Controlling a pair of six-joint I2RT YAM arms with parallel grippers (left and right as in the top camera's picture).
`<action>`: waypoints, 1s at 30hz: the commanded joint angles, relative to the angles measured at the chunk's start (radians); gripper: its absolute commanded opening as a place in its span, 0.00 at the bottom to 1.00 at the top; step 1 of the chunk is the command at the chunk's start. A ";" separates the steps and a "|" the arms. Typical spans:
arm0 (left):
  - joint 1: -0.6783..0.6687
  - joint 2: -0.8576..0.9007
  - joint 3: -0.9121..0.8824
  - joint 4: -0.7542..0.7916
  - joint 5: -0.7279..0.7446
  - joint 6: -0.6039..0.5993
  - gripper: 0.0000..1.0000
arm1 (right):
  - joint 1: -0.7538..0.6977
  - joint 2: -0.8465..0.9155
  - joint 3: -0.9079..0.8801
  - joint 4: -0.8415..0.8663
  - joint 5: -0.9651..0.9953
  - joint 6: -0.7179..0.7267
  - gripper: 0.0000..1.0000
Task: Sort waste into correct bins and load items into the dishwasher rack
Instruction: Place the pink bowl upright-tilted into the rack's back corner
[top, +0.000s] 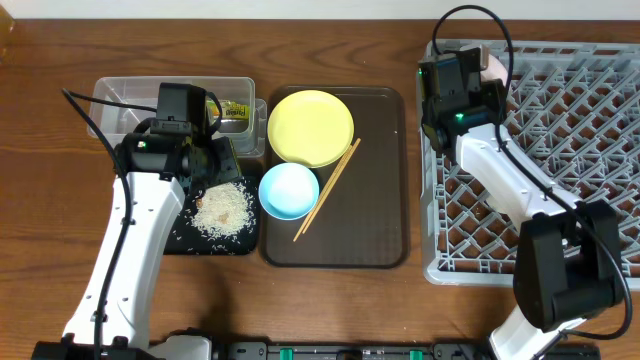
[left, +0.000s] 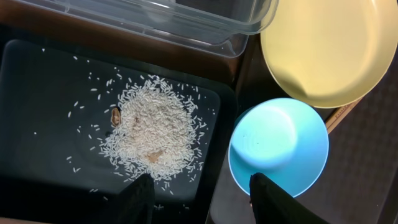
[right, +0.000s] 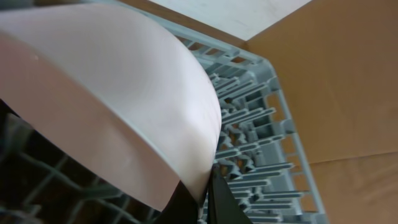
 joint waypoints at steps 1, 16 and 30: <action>0.003 -0.008 0.006 -0.006 -0.019 0.002 0.52 | 0.049 0.015 -0.021 -0.015 -0.295 0.082 0.01; 0.003 -0.008 0.006 -0.010 -0.019 0.002 0.52 | 0.010 0.015 -0.021 0.182 -0.064 0.026 0.01; 0.003 -0.008 0.005 -0.014 -0.019 0.002 0.52 | -0.041 0.015 -0.021 0.238 0.034 0.026 0.01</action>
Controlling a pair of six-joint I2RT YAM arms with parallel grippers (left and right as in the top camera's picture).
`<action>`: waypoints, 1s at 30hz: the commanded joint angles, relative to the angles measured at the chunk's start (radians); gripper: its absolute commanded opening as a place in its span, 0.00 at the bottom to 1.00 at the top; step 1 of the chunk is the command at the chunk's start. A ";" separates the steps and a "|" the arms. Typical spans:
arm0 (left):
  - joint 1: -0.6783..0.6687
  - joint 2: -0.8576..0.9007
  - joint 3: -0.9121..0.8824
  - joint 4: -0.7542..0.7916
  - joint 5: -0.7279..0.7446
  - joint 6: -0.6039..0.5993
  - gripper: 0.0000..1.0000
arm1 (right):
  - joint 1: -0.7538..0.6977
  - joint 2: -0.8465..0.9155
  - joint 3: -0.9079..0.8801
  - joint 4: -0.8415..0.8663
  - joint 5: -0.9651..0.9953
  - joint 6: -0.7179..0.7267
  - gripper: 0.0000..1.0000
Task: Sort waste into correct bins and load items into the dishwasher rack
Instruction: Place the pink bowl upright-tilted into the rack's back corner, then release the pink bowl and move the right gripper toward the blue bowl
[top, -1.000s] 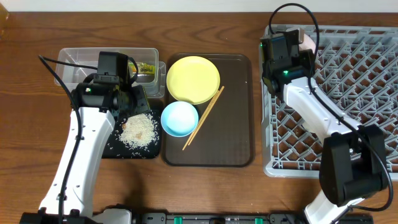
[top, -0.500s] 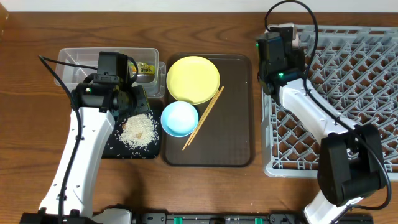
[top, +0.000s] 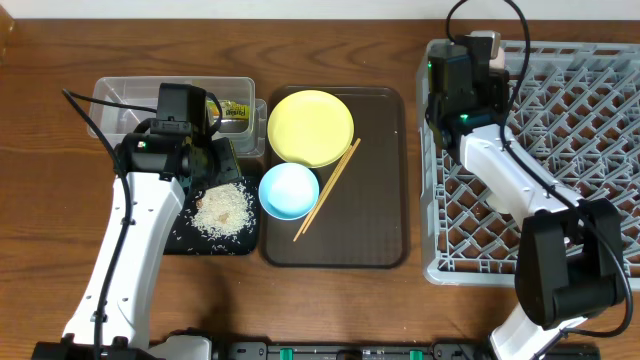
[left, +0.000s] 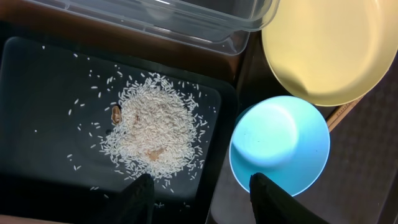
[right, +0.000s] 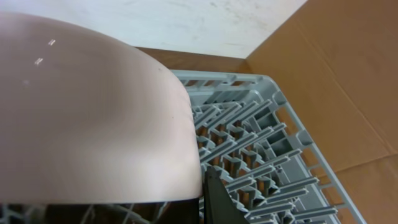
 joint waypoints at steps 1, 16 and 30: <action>0.003 -0.008 0.005 -0.006 -0.019 0.002 0.52 | -0.008 0.012 -0.003 0.002 0.036 -0.003 0.01; 0.003 -0.008 0.005 -0.014 -0.019 0.002 0.52 | -0.008 0.014 -0.003 -0.031 -0.039 0.074 0.01; 0.003 -0.008 0.005 -0.014 -0.019 0.002 0.52 | -0.010 0.048 -0.003 -0.051 -0.039 0.117 0.01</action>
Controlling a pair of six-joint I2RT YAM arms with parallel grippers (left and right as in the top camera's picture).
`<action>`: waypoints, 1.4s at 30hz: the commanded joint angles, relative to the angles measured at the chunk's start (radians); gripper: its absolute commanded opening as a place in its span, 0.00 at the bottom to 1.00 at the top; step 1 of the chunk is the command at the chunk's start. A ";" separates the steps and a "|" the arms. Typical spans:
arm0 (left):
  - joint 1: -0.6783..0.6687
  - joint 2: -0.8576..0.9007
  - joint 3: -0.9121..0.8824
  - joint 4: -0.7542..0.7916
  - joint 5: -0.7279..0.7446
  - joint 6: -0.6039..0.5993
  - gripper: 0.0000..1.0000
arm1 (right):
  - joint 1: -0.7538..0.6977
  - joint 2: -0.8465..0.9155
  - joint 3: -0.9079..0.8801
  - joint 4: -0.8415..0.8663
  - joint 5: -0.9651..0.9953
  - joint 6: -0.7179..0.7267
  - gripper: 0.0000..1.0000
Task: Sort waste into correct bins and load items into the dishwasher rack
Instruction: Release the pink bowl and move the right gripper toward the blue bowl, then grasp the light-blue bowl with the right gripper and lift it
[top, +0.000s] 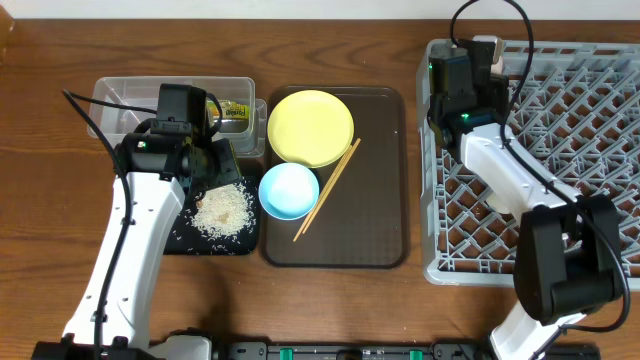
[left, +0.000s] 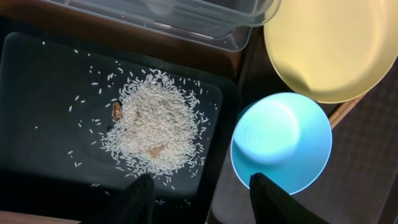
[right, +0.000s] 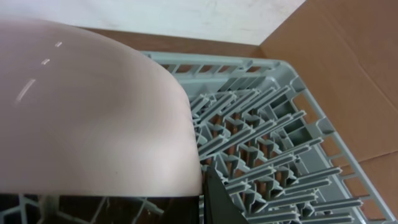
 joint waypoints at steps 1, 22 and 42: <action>0.003 -0.008 0.005 -0.003 -0.019 0.002 0.52 | -0.003 0.024 -0.003 -0.015 0.010 0.041 0.01; 0.003 -0.008 0.005 -0.003 -0.019 0.002 0.52 | 0.078 -0.108 -0.002 -0.330 -0.312 0.190 0.47; 0.065 -0.008 0.005 -0.110 -0.220 -0.168 0.53 | 0.291 -0.178 -0.003 -0.378 -1.142 0.186 0.58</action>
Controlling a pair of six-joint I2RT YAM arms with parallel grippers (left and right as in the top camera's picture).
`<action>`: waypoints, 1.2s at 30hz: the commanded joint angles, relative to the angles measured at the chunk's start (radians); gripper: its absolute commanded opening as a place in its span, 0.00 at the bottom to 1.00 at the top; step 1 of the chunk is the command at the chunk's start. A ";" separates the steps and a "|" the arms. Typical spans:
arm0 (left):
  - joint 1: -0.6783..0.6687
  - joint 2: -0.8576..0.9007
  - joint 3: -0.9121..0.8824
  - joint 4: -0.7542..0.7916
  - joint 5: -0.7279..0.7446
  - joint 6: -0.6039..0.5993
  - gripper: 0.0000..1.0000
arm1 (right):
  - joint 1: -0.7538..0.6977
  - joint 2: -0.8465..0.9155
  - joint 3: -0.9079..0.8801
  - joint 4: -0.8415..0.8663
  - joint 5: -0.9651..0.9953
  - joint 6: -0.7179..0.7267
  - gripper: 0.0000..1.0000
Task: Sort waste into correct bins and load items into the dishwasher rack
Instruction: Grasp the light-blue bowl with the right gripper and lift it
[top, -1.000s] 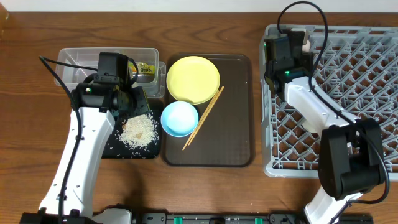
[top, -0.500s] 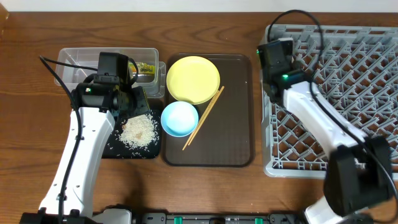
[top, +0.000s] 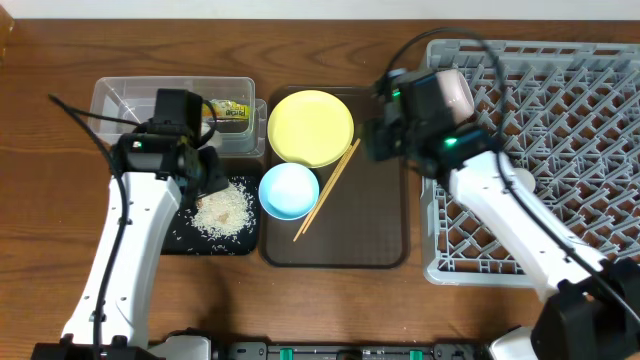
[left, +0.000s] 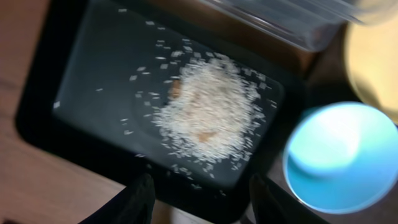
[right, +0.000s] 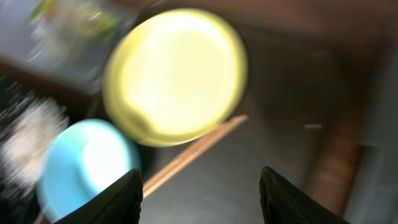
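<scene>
My right gripper hangs open and empty over the brown tray, just right of the yellow plate. Its blurred wrist view shows that plate, the blue bowl and the chopsticks ahead of the gripper. A pink bowl sits in the grey dishwasher rack near its left edge, partly behind the arm. My left gripper is open over the black tray of spilled rice, its fingers astride the tray's near rim.
A clear plastic bin with a green-yellow wrapper stands behind the black tray. The blue bowl and chopsticks lie on the brown tray beside the plate. Bare wooden table surrounds everything.
My right gripper has let go of the pink bowl, which stays in the rack, and now hangs open over the brown tray to the left. My left gripper shifted slightly left over the rice tray.
My right gripper held the pink bowl over the rack's far left corner through all three earlier moments, tilting it upright there. Now the bowl rests in the rack and the gripper is open over the brown tray. The left gripper stayed open over the rice tray.
</scene>
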 joint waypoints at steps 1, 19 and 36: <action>0.035 -0.008 0.005 -0.011 -0.059 -0.048 0.53 | 0.074 0.060 0.003 -0.006 -0.085 0.012 0.58; 0.053 -0.008 0.005 -0.011 -0.056 -0.047 0.53 | 0.211 0.314 0.003 0.001 0.051 0.177 0.23; 0.053 -0.008 0.005 -0.011 -0.052 -0.047 0.53 | 0.057 0.034 0.003 -0.069 0.245 0.088 0.01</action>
